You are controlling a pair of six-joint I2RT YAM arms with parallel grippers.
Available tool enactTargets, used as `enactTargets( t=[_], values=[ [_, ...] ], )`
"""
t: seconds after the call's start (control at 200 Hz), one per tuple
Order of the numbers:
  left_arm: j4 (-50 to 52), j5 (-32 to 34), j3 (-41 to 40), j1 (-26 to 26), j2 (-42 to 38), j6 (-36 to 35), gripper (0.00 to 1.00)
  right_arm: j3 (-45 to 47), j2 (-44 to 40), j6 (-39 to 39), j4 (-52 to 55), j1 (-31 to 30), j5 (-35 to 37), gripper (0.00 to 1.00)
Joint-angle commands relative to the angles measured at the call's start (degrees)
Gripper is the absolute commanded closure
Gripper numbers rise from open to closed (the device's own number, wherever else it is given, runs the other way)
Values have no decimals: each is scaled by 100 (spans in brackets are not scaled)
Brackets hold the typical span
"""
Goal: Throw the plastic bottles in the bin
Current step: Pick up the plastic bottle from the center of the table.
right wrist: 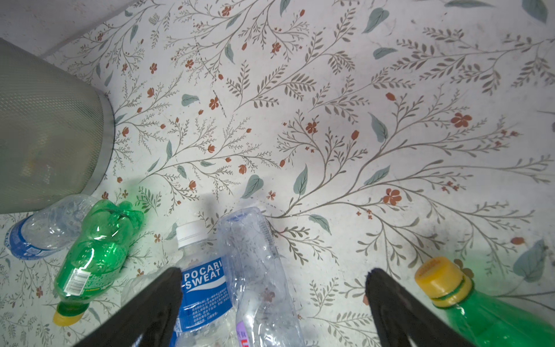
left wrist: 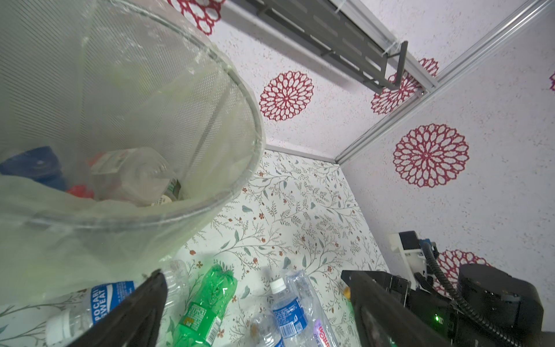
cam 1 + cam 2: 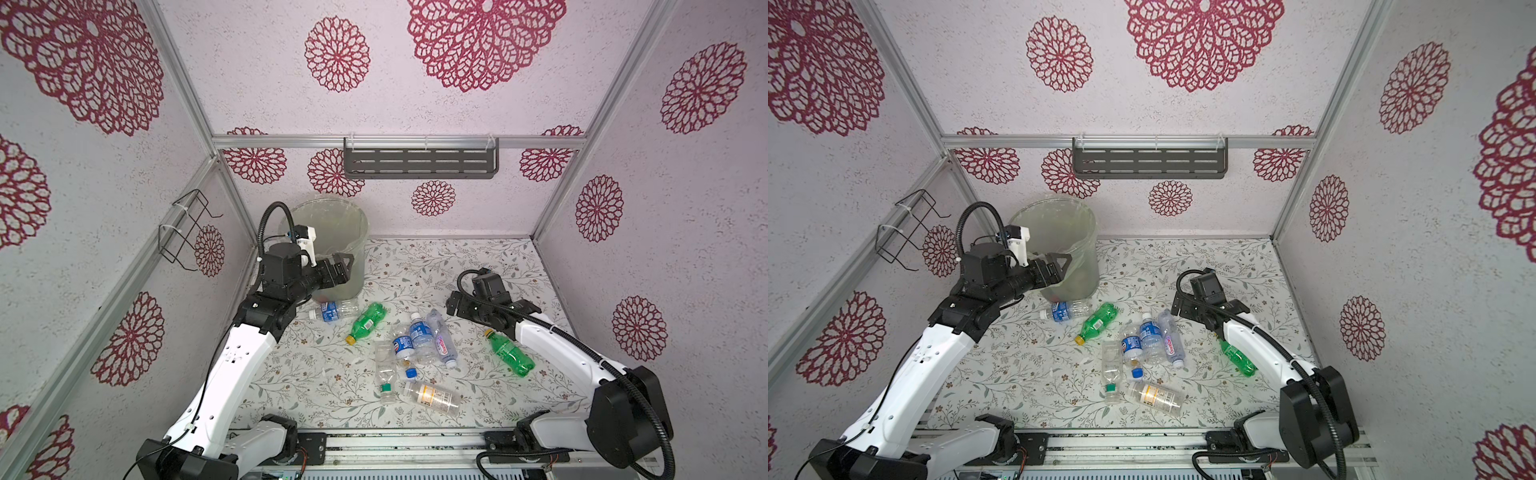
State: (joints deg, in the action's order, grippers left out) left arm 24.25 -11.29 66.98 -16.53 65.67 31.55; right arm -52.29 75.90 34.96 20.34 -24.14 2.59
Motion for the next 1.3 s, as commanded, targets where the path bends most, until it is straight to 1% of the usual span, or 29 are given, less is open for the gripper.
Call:
enactTargets(
  t=[0.0,0.215,0.36,0.605,0.921,1.126,1.296],
  values=[
    [-180,120,-71,-195,-3,-38,3,159,-214,-134,-93,24,-249,1],
    [-219,280,-150,-526,82,-35,3,406,-164,-8,-237,15,-478,1],
    [-218,315,-150,-662,191,-30,3,597,-119,118,-411,-9,-660,1],
    [-248,410,-177,-868,358,-25,3,764,-25,202,-567,-90,-746,5],
    [-311,470,-273,-982,516,35,3,810,207,248,-669,-240,-795,12],
    [-324,479,-325,-1016,609,58,3,864,351,298,-794,-308,-890,20],
    [-319,509,-344,-1021,660,58,3,890,458,307,-867,-353,-936,25]
  ],
)
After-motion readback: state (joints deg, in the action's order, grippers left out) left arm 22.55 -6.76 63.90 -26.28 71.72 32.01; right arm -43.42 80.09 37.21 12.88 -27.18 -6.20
